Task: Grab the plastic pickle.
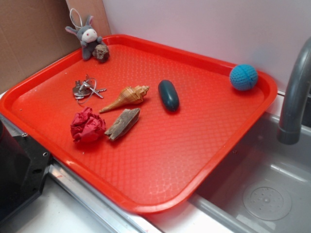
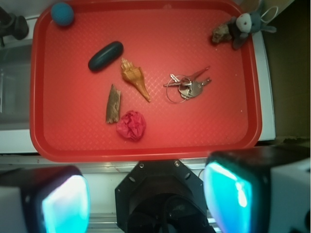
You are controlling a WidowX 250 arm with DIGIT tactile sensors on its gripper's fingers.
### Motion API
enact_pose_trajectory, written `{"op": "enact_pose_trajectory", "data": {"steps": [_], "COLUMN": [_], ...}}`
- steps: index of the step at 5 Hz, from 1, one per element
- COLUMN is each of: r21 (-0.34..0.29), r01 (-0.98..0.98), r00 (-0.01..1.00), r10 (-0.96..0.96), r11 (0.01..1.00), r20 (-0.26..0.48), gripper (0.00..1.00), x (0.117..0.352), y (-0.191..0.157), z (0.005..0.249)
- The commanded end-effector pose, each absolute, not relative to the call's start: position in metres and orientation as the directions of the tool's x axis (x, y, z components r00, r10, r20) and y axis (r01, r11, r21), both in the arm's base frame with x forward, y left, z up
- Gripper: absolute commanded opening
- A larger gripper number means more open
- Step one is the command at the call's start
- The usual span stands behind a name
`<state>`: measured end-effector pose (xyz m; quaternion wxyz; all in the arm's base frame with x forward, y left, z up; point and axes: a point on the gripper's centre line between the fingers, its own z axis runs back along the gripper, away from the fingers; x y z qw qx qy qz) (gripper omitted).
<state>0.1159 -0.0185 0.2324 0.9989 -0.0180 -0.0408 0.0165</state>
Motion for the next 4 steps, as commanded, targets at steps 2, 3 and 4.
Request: {"op": "enact_pose_trajectory", "data": {"steps": [2, 3, 4], "r21": [-0.118, -0.12, -0.137], "r01": [-0.441, -0.589, -0.663], "r00": [0.894, 0.802, 0.738], "r10": [0.447, 0.596, 0.673], "r11": [0.89, 0.799, 0.736], "r20": [0.033, 0.042, 0.047], "gripper": [1.0, 1.0, 1.0], "x": [0.208, 0.232, 0.255], "y": [-0.059, -0.064, -0.065], "z": [0.158, 0.133, 0.107]}}
